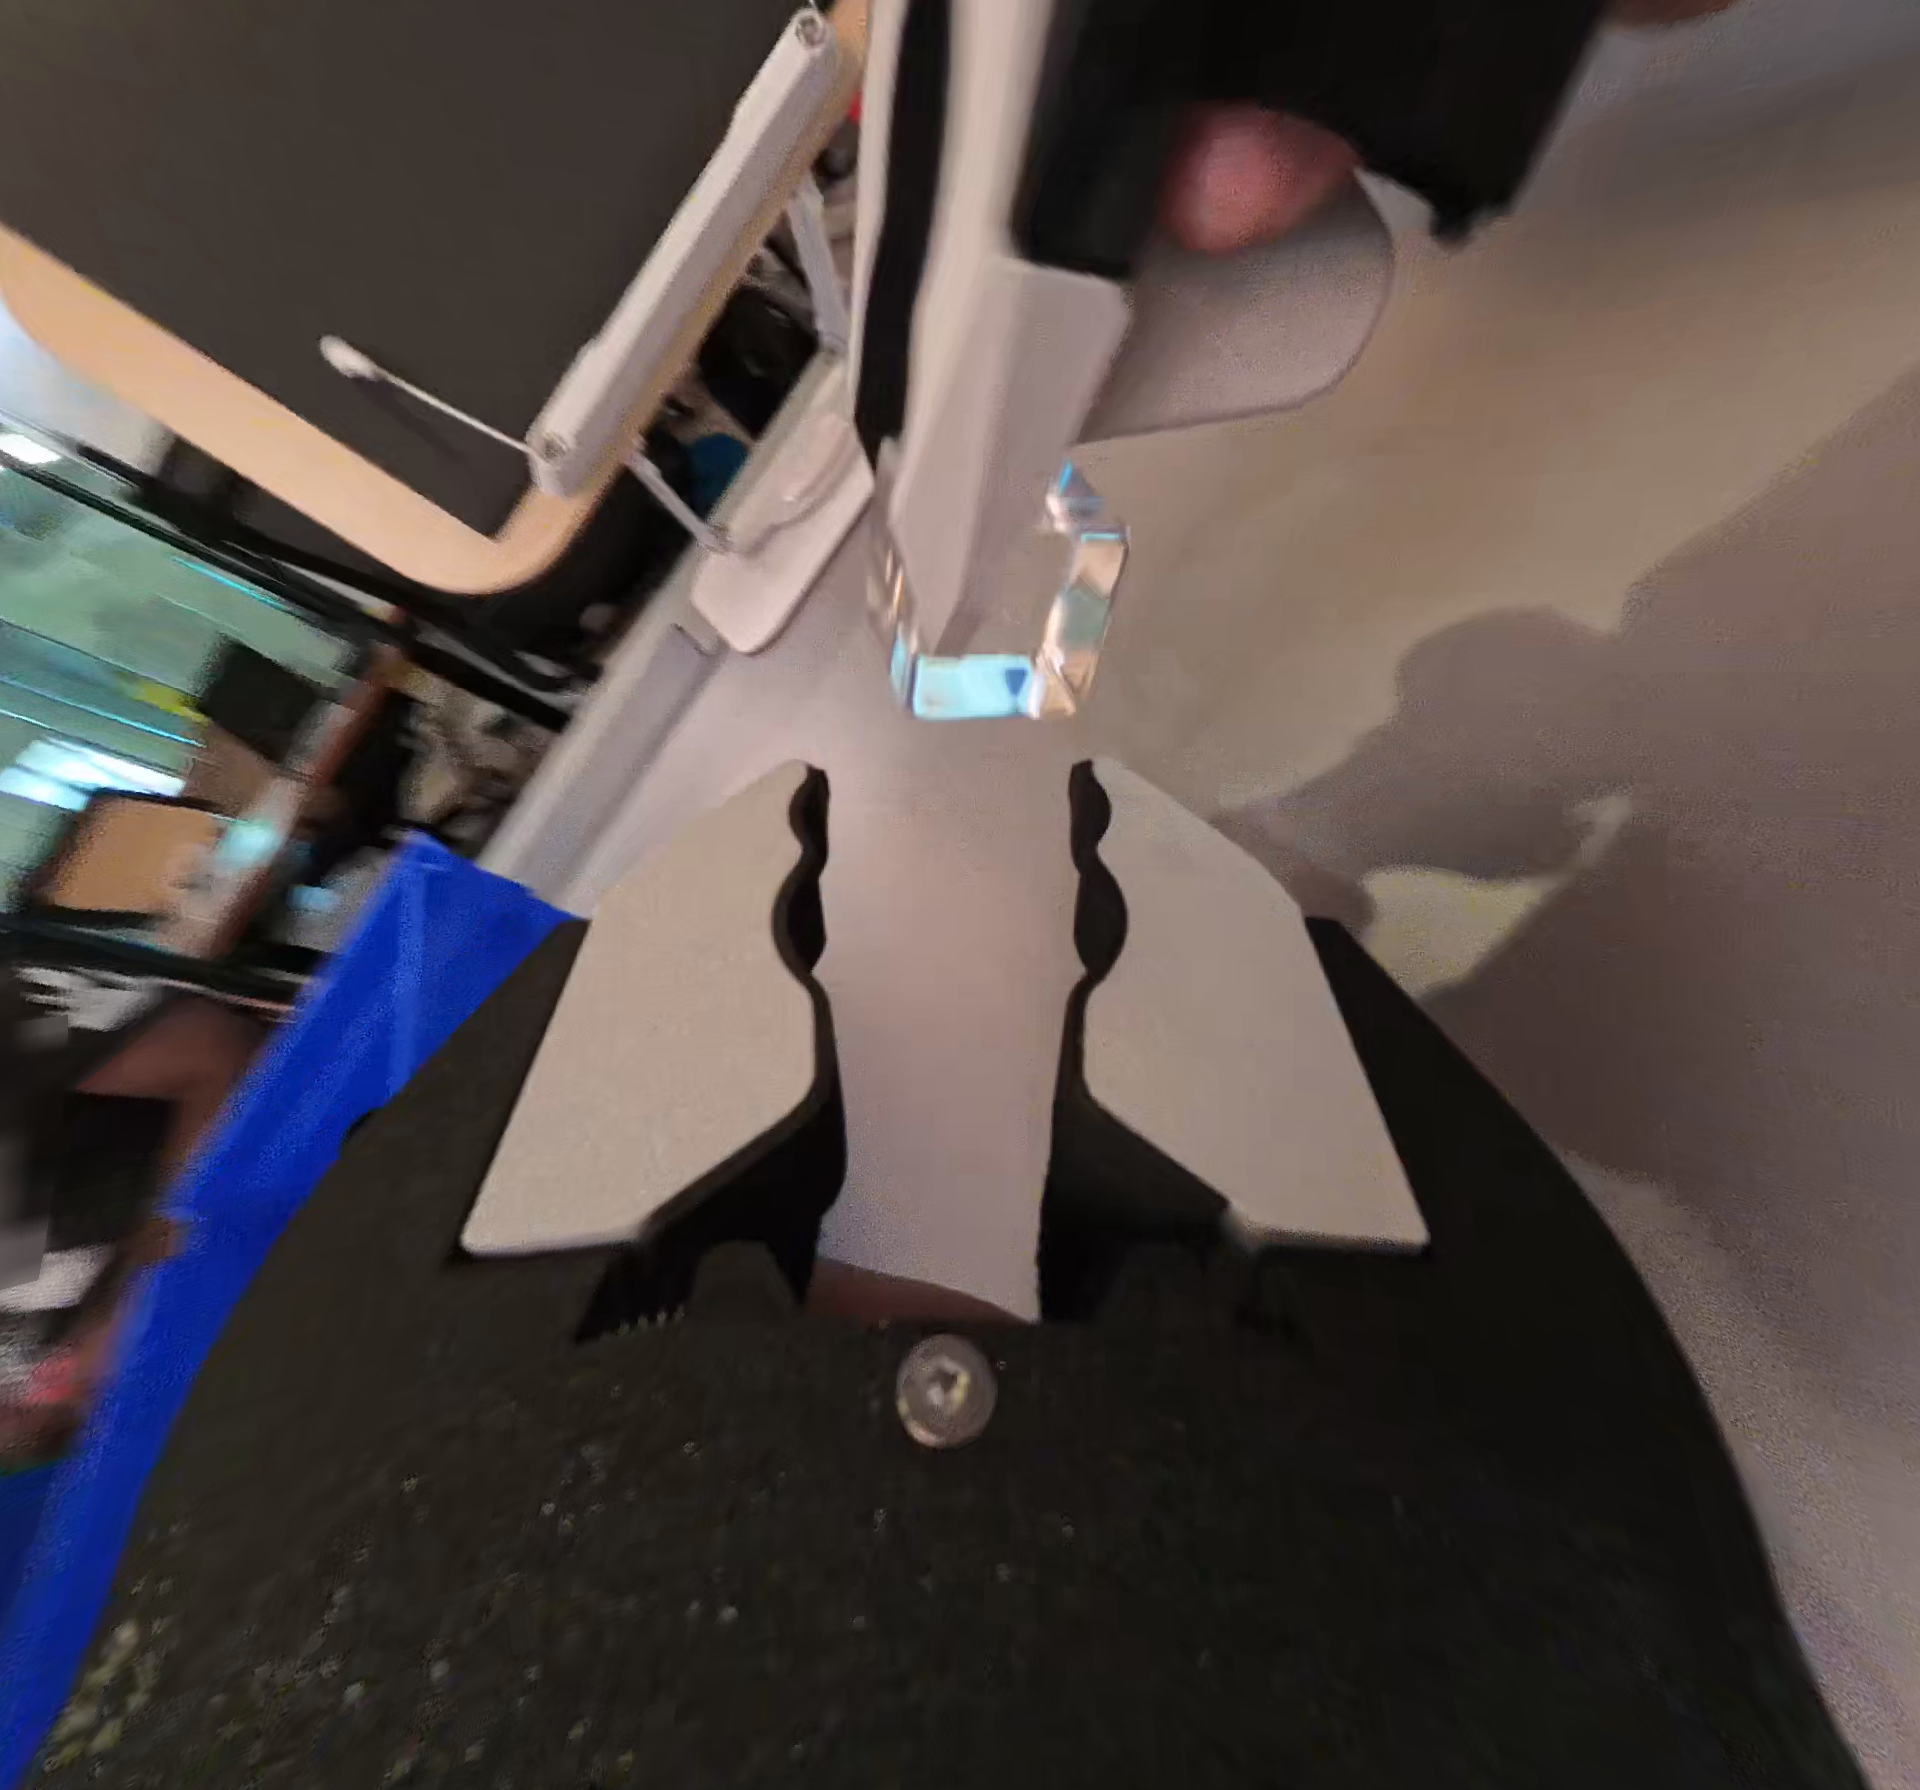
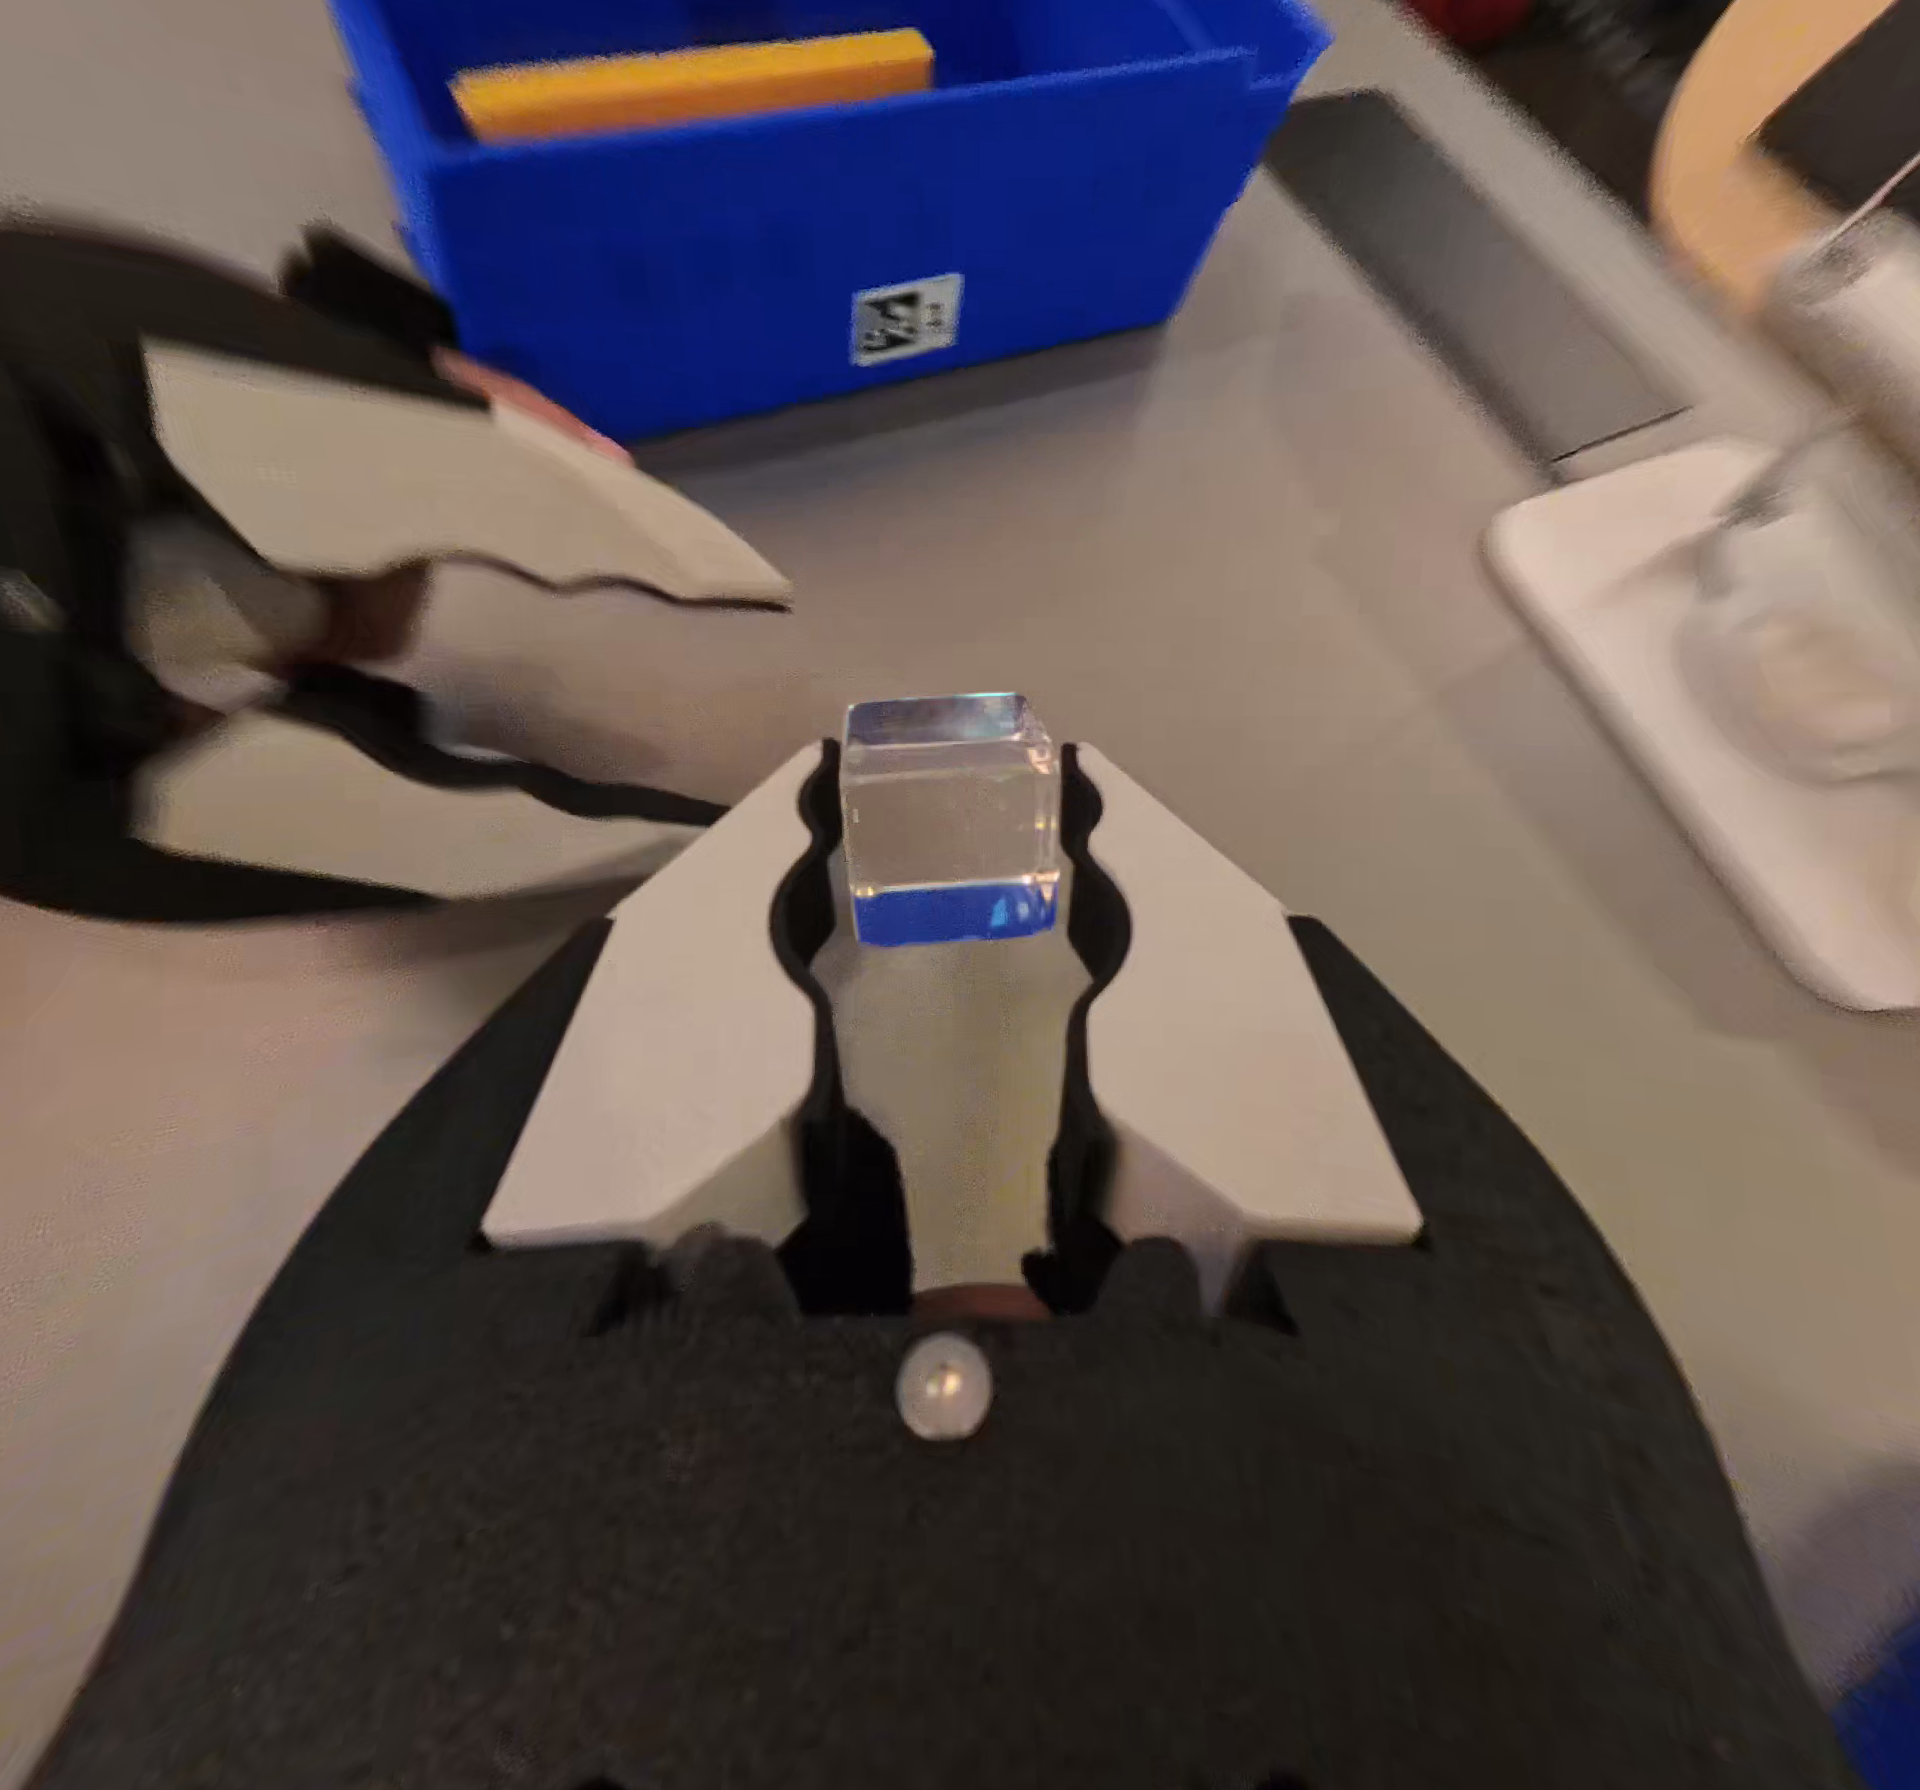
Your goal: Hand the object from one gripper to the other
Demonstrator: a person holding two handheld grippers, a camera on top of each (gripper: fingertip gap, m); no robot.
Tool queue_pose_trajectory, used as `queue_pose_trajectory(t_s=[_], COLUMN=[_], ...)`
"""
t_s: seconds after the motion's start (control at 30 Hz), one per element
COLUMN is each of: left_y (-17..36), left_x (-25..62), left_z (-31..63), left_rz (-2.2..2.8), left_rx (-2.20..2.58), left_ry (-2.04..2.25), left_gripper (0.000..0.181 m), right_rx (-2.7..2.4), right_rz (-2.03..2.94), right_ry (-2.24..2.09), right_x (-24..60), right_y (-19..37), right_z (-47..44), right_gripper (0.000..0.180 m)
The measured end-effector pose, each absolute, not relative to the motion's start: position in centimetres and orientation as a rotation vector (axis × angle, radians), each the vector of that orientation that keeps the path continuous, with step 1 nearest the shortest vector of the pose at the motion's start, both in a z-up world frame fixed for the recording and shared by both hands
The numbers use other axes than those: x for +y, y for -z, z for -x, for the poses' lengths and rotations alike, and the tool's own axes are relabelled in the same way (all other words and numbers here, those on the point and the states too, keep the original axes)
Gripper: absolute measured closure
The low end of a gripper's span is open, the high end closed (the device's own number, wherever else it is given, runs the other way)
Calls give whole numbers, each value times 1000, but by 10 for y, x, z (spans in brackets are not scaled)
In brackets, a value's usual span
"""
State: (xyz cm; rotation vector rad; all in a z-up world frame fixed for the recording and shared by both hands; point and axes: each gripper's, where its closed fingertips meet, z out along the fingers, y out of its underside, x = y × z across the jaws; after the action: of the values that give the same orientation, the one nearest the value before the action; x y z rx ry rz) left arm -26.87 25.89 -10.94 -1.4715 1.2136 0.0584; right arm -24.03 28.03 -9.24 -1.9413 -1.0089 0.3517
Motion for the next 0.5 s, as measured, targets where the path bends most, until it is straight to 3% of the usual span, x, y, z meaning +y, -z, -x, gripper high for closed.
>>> queue_pose_trajectory(t_s=[0.27,0.5], left_y=[90,87], left_x=[257,252], left_z=[271,266], left_rz=[1812,1791], left_rx=[846,870], left_ry=[912,938], left_gripper=[125,127], right_rx=[-1362,-1446], right_rz=[1401,1204], right_ry=[346,553], right_x=[272,257], right_y=[83,86], right_z=[252,278], right_gripper=[138,138])
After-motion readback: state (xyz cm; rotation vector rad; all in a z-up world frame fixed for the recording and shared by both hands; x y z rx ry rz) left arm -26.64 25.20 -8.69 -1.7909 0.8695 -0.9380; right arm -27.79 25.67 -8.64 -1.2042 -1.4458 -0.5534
